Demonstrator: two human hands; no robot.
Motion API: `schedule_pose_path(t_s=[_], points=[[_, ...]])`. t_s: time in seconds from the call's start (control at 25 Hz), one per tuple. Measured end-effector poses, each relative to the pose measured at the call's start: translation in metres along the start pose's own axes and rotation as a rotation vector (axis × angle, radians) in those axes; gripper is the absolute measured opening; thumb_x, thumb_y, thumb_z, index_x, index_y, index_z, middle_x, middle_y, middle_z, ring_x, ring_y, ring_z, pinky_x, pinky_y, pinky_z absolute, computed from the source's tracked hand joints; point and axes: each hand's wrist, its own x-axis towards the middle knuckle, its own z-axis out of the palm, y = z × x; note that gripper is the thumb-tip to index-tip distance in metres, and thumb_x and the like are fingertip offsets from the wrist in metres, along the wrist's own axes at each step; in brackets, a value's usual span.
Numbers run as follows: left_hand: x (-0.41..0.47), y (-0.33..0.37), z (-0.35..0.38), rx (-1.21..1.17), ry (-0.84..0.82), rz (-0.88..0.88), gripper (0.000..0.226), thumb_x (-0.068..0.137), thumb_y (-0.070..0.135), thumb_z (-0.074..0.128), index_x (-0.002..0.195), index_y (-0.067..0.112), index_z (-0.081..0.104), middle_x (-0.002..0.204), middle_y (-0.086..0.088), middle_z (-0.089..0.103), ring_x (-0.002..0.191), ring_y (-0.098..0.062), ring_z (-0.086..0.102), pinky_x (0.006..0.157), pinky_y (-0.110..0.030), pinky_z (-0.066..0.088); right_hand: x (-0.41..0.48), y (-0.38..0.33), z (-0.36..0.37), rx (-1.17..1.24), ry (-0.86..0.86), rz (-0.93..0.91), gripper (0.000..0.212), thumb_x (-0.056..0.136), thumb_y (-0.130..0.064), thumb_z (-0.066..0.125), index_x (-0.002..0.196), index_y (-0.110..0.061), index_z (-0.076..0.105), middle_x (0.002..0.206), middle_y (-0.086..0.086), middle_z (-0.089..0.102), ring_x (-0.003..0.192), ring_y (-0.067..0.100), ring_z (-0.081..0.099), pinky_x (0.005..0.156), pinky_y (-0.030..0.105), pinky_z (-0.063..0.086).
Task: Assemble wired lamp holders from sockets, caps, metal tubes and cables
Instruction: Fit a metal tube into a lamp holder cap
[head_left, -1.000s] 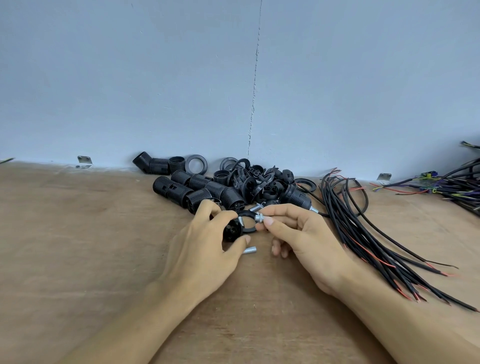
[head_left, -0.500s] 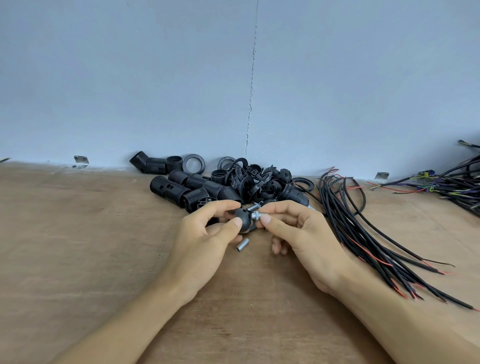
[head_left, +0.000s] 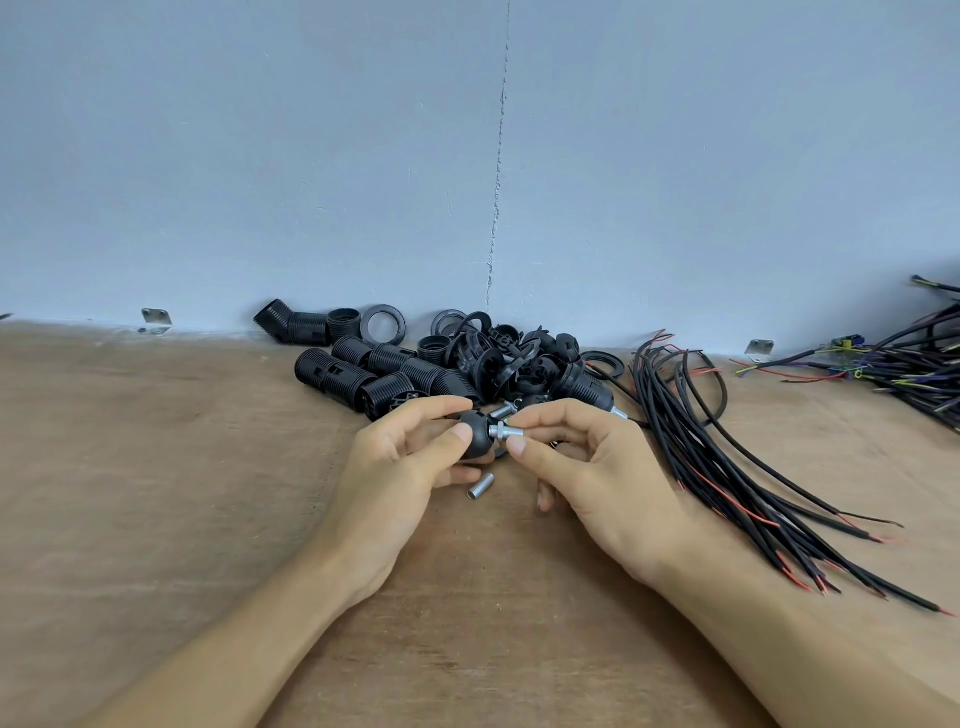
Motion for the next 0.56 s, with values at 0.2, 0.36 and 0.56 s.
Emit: schedule_pose_path(t_s=[0.2, 0.36, 0.56], points=[[-0.0013, -0.0005, 0.0001, 0.017, -0.015, 0.012, 0.023, 0.083, 0.023, 0.07, 0.102, 0.031, 0.079, 0.099, -0.008, 0.079, 0.099, -0.027, 0.076, 0.079, -0.03, 0.061, -0.0015, -0.003, 0.0011, -0.059, 0.026, -0.006, 0.014, 0.09, -0.012, 0.075, 0.093, -0.025, 0.074, 0.09, -0.001, 0.075, 0.05, 0.012, 0.055, 0.051, 0.024, 0.05], [-0.0015, -0.0001, -0.0002, 0.01, -0.014, 0.014, 0.025, 0.08, 0.02, 0.072, 0.103, 0.028, 0.079, 0.098, -0.008, 0.079, 0.098, -0.028, 0.076, 0.081, -0.031, 0.061, -0.0023, -0.0049, 0.0015, -0.136, 0.044, -0.027, 0.007, 0.09, -0.019, 0.074, 0.089, -0.026, 0.074, 0.078, -0.007, 0.074, 0.049, 0.009, 0.053, 0.052, 0.022, 0.048], [-0.0034, 0.0009, 0.0012, 0.046, -0.036, 0.02, 0.026, 0.079, 0.019, 0.073, 0.102, 0.029, 0.079, 0.098, -0.003, 0.079, 0.097, -0.021, 0.076, 0.084, -0.033, 0.062, -0.0018, -0.0058, 0.0016, -0.243, 0.058, 0.004, 0.027, 0.094, -0.044, 0.065, 0.071, -0.032, 0.069, 0.065, -0.004, 0.069, 0.046, 0.004, 0.05, 0.051, 0.021, 0.044]])
